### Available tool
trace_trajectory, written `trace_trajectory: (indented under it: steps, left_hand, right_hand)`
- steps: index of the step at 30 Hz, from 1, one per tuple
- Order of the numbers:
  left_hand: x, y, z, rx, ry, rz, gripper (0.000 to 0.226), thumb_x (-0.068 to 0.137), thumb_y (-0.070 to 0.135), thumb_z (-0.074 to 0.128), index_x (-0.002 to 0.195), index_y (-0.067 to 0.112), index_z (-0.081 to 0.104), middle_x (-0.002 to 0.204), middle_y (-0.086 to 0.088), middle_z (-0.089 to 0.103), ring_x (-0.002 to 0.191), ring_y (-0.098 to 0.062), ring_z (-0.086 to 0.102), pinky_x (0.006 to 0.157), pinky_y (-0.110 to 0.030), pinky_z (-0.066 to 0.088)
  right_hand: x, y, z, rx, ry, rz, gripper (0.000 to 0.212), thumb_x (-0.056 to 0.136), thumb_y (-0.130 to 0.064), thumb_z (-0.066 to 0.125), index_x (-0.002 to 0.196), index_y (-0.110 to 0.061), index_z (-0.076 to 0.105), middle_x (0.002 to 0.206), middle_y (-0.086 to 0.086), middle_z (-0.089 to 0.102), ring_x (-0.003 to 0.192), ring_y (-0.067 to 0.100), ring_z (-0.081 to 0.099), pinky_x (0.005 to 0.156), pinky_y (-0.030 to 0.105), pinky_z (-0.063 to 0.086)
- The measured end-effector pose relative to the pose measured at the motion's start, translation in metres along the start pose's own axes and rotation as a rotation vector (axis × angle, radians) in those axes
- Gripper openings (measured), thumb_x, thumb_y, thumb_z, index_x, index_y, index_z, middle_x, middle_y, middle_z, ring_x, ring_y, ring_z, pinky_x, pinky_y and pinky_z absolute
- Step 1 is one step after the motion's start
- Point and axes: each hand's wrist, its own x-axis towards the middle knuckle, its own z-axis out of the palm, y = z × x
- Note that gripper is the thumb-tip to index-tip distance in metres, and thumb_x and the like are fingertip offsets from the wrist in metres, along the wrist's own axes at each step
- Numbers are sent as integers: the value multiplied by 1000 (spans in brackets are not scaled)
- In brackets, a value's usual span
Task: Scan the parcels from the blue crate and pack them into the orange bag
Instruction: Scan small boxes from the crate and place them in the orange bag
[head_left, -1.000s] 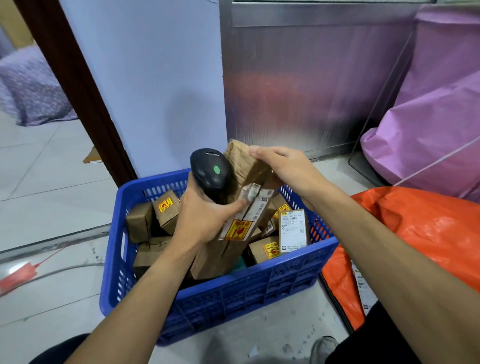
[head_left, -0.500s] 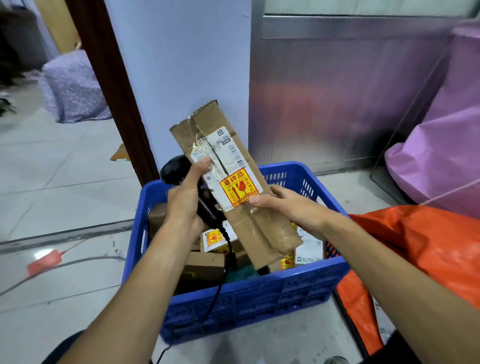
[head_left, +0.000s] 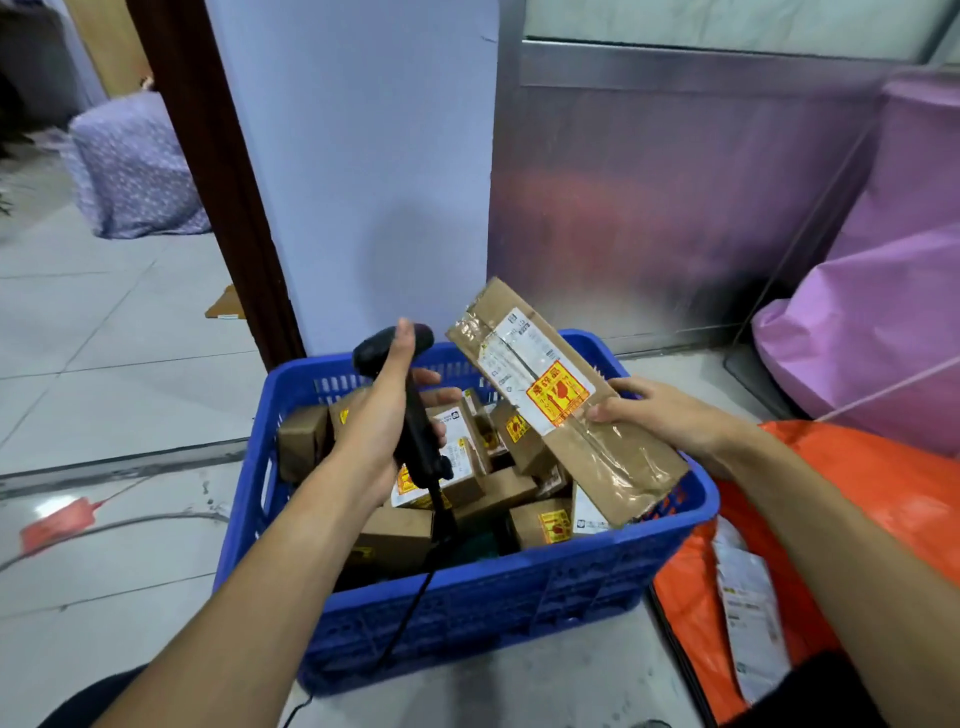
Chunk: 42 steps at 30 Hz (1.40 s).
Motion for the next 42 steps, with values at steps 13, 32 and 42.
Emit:
trace_trajectory:
  steps: [13, 32, 42]
  left_hand:
    - [-15, -10, 24, 393, -225, 17, 18, 90, 9, 65, 74, 14, 57, 60, -1, 47, 49, -14, 44, 50, -27, 40]
    - [-20, -12, 29, 547, -288, -38, 27, 91, 25, 75, 73, 15, 58, 57, -2, 46, 48, -16, 41, 47, -26, 38]
    - [-18, -16, 28, 598, -279, -32, 15, 91, 19, 74, 89, 8, 63, 55, -3, 46, 46, -17, 41, 49, -28, 38]
  right_hand:
    - [17, 62, -47, -220, 43, 111, 95, 43, -80, 83, 122, -28, 67, 110, -3, 77, 94, 18, 76, 89, 43, 60]
    - [14, 64, -42, -214, 2, 150, 59, 76, -52, 82, 123, -21, 64, 110, 4, 75, 94, 21, 76, 80, 33, 58]
    - [13, 65, -42, -214, 0, 156, 67, 68, -59, 83, 121, -24, 63, 110, 2, 75, 93, 19, 76, 79, 34, 58]
